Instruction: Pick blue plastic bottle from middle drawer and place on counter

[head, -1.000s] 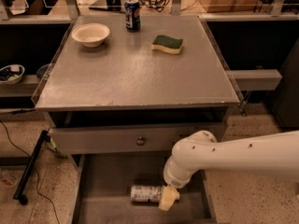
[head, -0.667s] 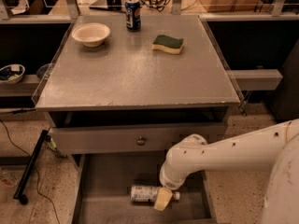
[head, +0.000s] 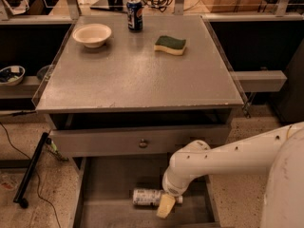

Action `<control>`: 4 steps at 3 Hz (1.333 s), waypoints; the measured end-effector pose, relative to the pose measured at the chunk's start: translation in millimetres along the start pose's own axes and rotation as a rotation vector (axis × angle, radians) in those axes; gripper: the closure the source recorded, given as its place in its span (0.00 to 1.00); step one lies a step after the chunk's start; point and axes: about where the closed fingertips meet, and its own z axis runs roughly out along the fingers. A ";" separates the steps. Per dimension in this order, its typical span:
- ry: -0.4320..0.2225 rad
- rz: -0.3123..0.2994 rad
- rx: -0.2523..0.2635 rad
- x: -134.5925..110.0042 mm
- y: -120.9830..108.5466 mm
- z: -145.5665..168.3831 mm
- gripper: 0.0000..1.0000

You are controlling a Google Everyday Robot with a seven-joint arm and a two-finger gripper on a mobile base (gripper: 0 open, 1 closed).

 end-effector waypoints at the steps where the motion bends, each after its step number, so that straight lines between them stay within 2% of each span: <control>1: -0.016 0.018 -0.063 -9.5 2.4 48.5 0.00; 2: -0.016 0.018 -0.063 -9.5 2.5 48.6 0.00; 3: 0.017 0.014 -0.088 -19.1 8.7 90.7 0.00; 4: 0.017 0.014 -0.088 -19.1 8.7 90.8 0.00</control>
Offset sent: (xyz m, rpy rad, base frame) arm -0.0027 0.0048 -0.0226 0.0301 0.0537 0.0022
